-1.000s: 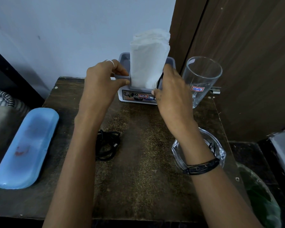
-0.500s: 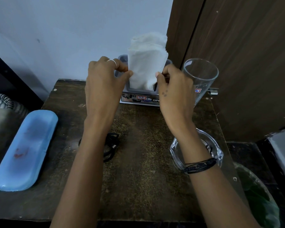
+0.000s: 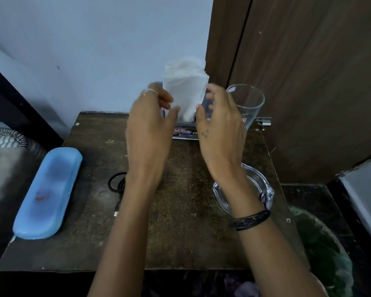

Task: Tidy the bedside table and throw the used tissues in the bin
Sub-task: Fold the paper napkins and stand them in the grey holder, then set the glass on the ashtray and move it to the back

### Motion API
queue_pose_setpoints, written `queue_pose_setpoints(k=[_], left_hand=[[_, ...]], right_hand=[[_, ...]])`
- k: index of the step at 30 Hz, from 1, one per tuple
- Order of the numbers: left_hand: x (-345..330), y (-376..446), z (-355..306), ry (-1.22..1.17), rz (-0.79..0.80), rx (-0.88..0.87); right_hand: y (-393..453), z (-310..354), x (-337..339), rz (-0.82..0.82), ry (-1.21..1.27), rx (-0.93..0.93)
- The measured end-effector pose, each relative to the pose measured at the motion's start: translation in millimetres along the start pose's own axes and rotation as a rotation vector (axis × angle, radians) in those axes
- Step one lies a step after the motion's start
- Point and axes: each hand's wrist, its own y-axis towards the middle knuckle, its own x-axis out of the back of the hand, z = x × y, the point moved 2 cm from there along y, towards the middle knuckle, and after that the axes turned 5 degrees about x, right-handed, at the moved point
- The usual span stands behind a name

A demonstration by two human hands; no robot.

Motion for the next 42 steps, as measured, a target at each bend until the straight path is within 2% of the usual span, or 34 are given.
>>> queue_pose_setpoints(k=[5,8,12,14,16,19,21,28,35,40,42], left_hand=[[-15,-26,-17,-0.042,0.259,-0.021],[-25,-34,-24,-0.085,0.291,-0.012],[-44,-38,-29,-0.178,0.324,0.063],[-56,-37,-32,-0.215,0.331,0.109],[-69,-35,-37,-0.248,0.330,0.142],[-88,-28,-44,-0.317,0.351,0.142],[-97,-24,-44,-0.315,0.341,0.126],[-99,-24,-39,-0.329,0.262,0.123],[-84,-32,-58,-0.435,0.241,0.001],[-58,-45,-68,-0.677,0.358,0.045],[-43,-46,-71,-0.640,0.415,0.036]], right_hand=[[-28,2,19,0.013,0.023,0.026],[-31,-11,34,-0.088,0.053,-0.002],[-28,-43,52,-0.243,0.166,-0.156],[-26,-63,52,-0.173,0.247,-0.276],[-22,-82,45,-0.021,0.313,-0.369],[-16,-98,31,0.184,0.407,-0.413],[-13,-102,24,0.240,0.478,-0.416],[-12,-112,16,0.132,0.422,-0.382],[-15,-97,53,0.031,0.449,-0.333],[-24,-68,84,0.061,0.441,-0.276],[-33,-61,93,0.079,0.430,-0.271]])
